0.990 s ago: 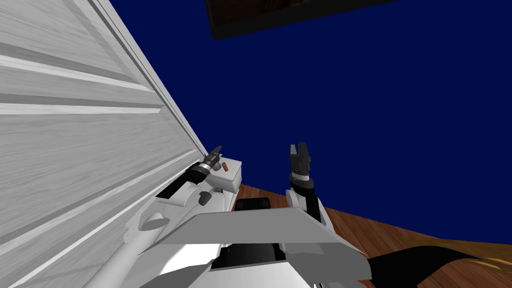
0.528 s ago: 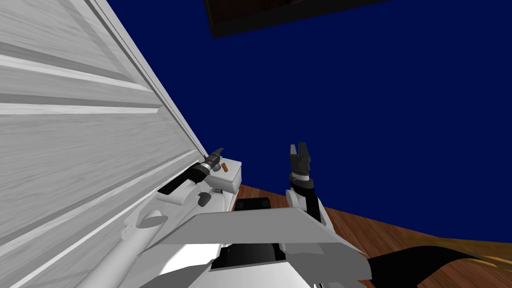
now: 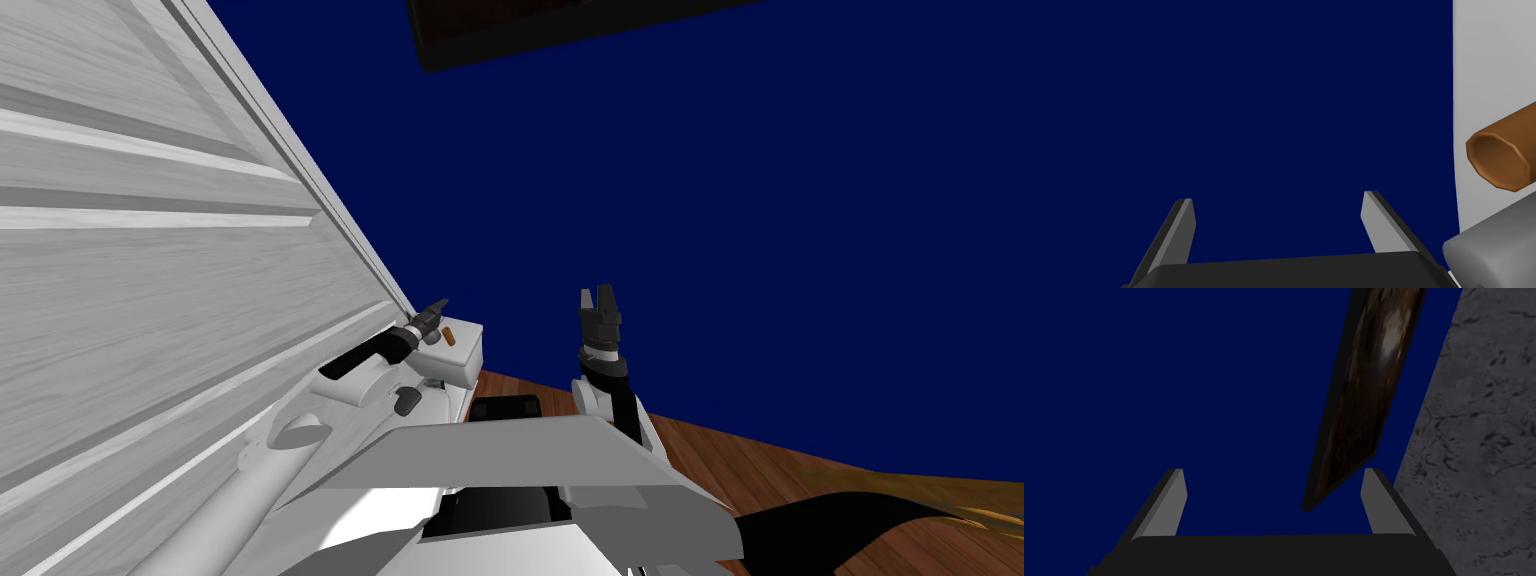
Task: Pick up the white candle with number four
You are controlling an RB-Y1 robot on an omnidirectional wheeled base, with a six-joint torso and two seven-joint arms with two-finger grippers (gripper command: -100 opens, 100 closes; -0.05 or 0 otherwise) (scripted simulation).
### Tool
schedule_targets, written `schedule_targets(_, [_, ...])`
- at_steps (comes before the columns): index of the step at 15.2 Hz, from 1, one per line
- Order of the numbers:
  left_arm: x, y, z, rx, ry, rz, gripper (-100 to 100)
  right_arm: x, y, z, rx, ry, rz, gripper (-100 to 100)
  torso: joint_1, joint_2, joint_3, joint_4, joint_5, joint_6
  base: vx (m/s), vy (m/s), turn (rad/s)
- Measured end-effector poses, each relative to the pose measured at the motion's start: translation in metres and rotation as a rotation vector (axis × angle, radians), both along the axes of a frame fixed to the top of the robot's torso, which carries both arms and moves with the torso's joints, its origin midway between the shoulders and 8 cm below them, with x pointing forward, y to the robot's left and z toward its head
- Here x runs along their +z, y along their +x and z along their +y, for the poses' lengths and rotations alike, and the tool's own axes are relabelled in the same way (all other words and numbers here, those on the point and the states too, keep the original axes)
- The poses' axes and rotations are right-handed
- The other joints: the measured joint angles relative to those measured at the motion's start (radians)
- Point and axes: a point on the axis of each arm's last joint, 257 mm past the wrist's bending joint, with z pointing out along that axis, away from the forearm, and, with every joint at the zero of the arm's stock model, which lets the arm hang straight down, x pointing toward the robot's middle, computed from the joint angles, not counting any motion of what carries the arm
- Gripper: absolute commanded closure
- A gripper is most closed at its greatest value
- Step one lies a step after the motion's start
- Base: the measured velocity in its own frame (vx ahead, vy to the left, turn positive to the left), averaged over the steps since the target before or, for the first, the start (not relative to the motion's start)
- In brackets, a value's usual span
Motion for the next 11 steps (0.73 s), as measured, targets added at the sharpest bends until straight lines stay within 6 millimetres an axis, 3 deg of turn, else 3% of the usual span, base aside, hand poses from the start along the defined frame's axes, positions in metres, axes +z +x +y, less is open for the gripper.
schedule_targets(11, [-0.032,-0.006,0.010,0.001,0.057,0.191,-100,0.000,0.000,0.000,0.000,0.000,0.000,0,0.000,0.000,0.000,0.000,0.000,0.000,0.014,0.008,-0.014])
